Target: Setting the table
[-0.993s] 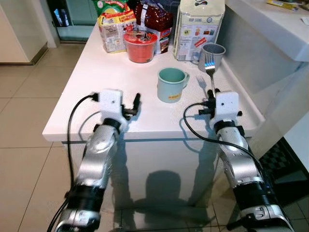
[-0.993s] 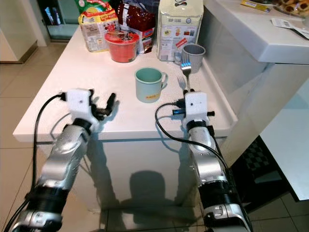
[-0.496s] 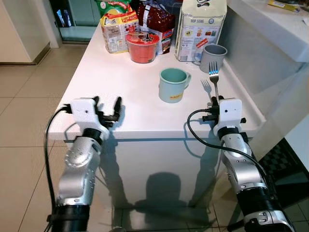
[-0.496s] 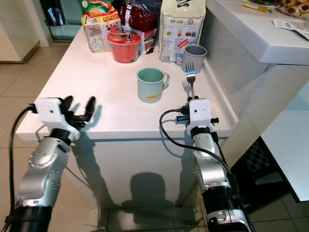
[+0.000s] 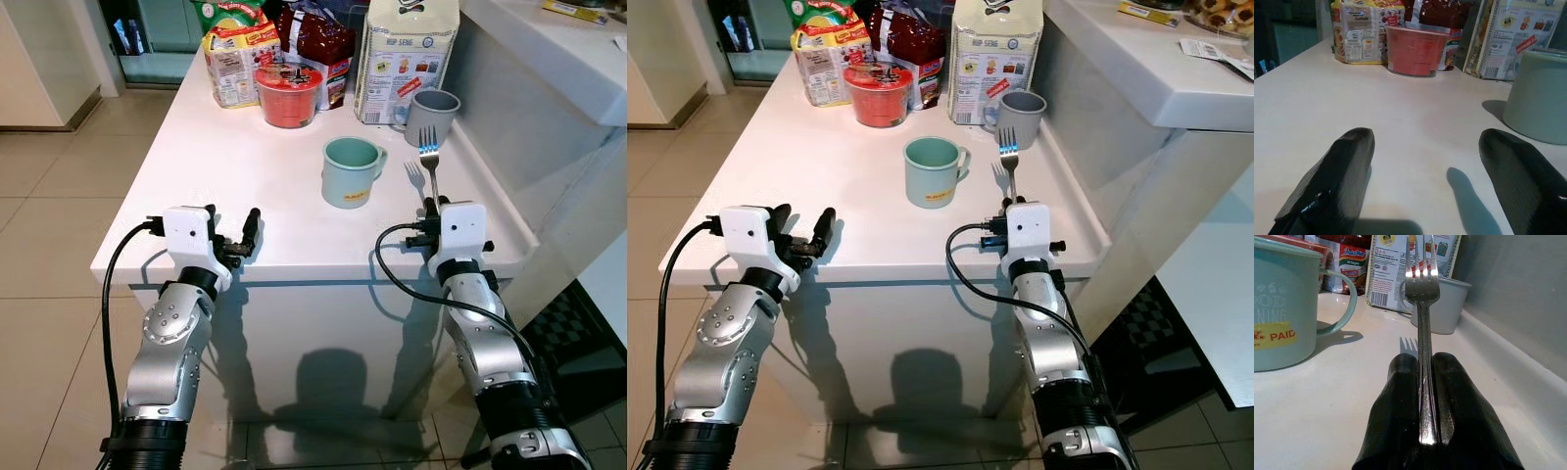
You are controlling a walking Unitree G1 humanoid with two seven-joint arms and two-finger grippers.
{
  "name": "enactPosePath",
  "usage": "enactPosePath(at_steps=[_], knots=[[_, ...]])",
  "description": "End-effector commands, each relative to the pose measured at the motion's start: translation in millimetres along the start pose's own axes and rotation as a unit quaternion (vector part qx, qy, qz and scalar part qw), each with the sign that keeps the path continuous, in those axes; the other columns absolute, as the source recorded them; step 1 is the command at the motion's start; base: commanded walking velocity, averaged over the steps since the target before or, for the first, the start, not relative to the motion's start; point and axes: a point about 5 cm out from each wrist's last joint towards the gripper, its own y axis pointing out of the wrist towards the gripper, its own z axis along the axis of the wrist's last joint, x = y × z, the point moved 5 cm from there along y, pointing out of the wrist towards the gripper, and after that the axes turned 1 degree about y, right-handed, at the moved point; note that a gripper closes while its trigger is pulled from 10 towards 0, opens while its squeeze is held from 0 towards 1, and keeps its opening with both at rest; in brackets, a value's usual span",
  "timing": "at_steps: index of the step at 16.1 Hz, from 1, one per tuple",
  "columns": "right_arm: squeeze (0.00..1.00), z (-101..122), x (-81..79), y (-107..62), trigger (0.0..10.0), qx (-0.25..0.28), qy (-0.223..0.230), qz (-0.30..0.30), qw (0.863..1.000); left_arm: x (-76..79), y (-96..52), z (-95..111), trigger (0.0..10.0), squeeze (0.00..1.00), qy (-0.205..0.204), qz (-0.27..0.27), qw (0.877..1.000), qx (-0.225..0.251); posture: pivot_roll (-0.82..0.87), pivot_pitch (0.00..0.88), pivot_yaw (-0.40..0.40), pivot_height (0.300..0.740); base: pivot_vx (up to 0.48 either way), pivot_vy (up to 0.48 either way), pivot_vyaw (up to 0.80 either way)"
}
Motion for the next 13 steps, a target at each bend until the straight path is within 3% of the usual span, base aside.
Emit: enactPosePath(at_steps=[1,5,13], knots=[[0.0,-1.7,2.7,-2.6,0.0,-0.001,-0.001,-0.003,1.0,8.5,4.9,0.2,10.0,0.0,0.012,-0.015,1.0,-0.006,0.03,0.0,-0.008,0.74,0.0,0.0,0.0],[0.0,-1.9,5.0,-3.2,0.0,-0.002,-0.004,-0.004,1.0,20.5,11.8,0.9,10.0,0.0,0.015,-0.033,0.999,-0.005,0.01,0.0,-0.008,0.74,0.0,0.0,0.0],[0.0,-0.9,6.9,-2.0,0.0,-0.003,-0.006,-0.006,1.0,24.0,18.8,6.6,10.0,0.0,0.007,-0.029,1.0,0.008,0.01,0.0,-0.007,0.74,0.0,0.0,0.0]])
